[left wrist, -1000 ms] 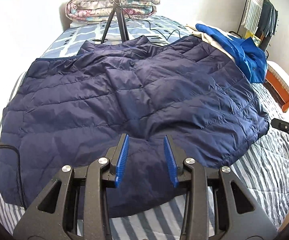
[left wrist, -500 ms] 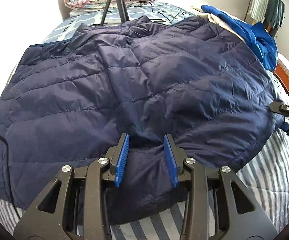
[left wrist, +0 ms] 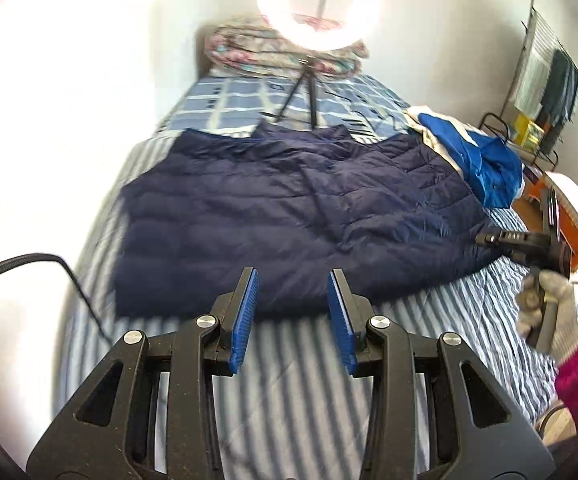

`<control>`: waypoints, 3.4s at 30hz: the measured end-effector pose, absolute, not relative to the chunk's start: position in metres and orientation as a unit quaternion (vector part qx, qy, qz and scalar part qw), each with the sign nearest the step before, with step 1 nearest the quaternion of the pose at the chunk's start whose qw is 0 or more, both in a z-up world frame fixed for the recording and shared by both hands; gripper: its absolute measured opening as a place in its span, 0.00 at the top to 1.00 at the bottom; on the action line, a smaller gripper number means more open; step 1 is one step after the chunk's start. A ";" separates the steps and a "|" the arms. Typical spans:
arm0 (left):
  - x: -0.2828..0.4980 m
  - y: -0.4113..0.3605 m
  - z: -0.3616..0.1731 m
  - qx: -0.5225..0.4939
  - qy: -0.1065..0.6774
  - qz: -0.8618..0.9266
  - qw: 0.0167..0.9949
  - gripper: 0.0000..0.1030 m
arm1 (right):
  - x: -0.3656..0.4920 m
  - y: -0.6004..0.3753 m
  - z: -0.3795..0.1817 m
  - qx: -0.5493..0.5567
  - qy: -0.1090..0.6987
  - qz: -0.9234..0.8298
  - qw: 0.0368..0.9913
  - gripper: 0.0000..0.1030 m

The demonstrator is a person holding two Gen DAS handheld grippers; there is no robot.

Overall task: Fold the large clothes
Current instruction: 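Grasp the side of the folded jacket with the right tool, then lift the held side across the jacket, then open the right tool, then move both tools to the jacket end and grasp it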

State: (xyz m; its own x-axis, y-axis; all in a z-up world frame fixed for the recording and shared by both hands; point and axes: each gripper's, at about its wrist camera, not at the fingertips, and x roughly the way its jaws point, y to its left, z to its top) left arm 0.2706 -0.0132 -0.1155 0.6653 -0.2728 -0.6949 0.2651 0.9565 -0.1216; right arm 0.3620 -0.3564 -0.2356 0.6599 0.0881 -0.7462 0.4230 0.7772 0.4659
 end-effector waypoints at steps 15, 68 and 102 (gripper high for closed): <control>0.182 0.050 -0.132 -0.070 0.383 -0.129 0.912 0.64 | 0.386 -0.258 -0.101 0.130 0.317 -0.046 0.938 0.94; 0.154 0.111 -0.152 -0.099 0.384 -0.077 0.915 0.64 | 0.473 0.092 -0.207 0.009 0.437 0.342 0.832 0.70; 0.398 0.067 -0.242 0.050 0.457 0.014 0.888 0.62 | 0.453 -0.159 -0.248 0.137 0.452 0.192 0.860 0.31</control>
